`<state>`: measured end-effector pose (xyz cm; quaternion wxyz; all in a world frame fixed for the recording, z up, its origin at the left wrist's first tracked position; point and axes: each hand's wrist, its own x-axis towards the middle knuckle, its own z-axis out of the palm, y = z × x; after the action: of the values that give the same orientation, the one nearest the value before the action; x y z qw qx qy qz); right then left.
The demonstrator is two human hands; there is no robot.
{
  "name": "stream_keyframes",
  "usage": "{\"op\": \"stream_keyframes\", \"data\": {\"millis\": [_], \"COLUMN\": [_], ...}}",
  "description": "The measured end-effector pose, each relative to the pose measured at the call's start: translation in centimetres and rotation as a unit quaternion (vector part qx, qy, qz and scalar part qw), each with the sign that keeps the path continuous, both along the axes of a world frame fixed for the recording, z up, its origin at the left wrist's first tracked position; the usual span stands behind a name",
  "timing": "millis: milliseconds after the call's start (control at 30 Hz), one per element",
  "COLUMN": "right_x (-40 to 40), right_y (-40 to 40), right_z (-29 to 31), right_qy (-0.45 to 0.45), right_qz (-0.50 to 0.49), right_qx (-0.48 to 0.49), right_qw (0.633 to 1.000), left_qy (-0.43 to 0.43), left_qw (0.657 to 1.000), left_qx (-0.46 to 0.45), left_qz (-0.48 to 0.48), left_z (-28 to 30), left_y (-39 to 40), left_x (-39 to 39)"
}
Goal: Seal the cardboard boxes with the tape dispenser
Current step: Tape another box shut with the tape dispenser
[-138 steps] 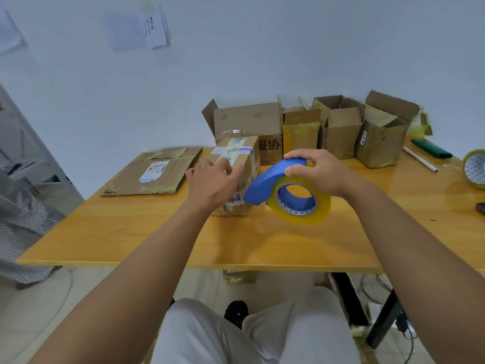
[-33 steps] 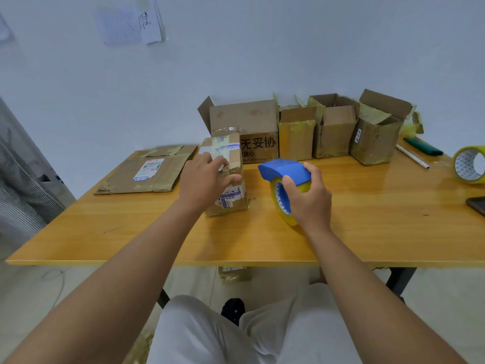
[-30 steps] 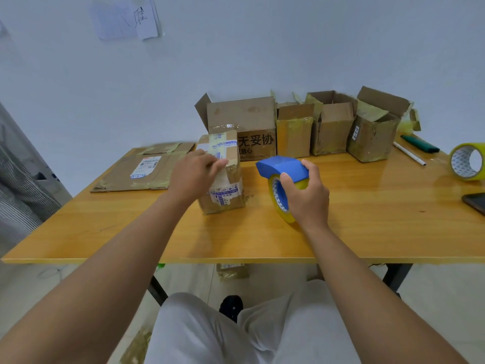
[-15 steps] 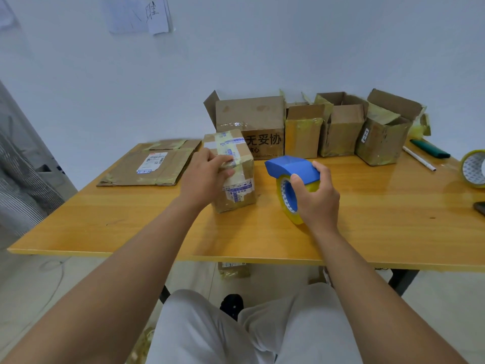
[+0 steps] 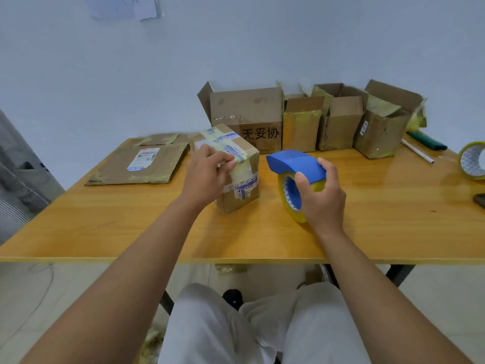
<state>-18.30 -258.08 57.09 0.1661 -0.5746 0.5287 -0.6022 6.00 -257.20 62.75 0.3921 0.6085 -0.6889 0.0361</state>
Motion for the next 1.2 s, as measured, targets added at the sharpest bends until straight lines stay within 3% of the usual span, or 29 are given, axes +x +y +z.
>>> {"op": "stream_keyframes", "data": {"millis": [133, 300, 500, 733, 1100, 1200], "right_x": [0.2, 0.9, 2.1, 3.0, 2.4, 2.3], "right_y": [0.2, 0.2, -0.1, 1.0, 0.4, 0.4], "right_z": [0.1, 0.4, 0.9, 0.7, 1.1, 1.0], "right_qy": [-0.003, -0.016, -0.040, 0.029, 0.045, 0.045], "right_qz": [-0.006, -0.019, -0.029, -0.055, -0.049, -0.050], "right_qx": [0.006, 0.036, 0.078, 0.033, 0.051, 0.049], "right_qw": [1.000, 0.999, 0.996, 0.997, 0.996, 0.997], "left_qy": [0.031, -0.019, -0.001, 0.012, 0.033, 0.024], "left_qw": [0.997, 0.999, 0.999, 0.996, 0.980, 0.984], "left_qx": [0.034, 0.019, -0.021, -0.031, 0.121, 0.089], "left_qz": [-0.062, -0.031, -0.030, -0.077, -0.153, -0.151], "left_z": [-0.8, -0.7, -1.2, -1.5, 0.7, 0.7], "left_y": [0.2, 0.4, 0.7, 1.6, 1.1, 1.1], "left_x": [1.3, 1.3, 1.1, 1.4, 5.0, 5.5]}}
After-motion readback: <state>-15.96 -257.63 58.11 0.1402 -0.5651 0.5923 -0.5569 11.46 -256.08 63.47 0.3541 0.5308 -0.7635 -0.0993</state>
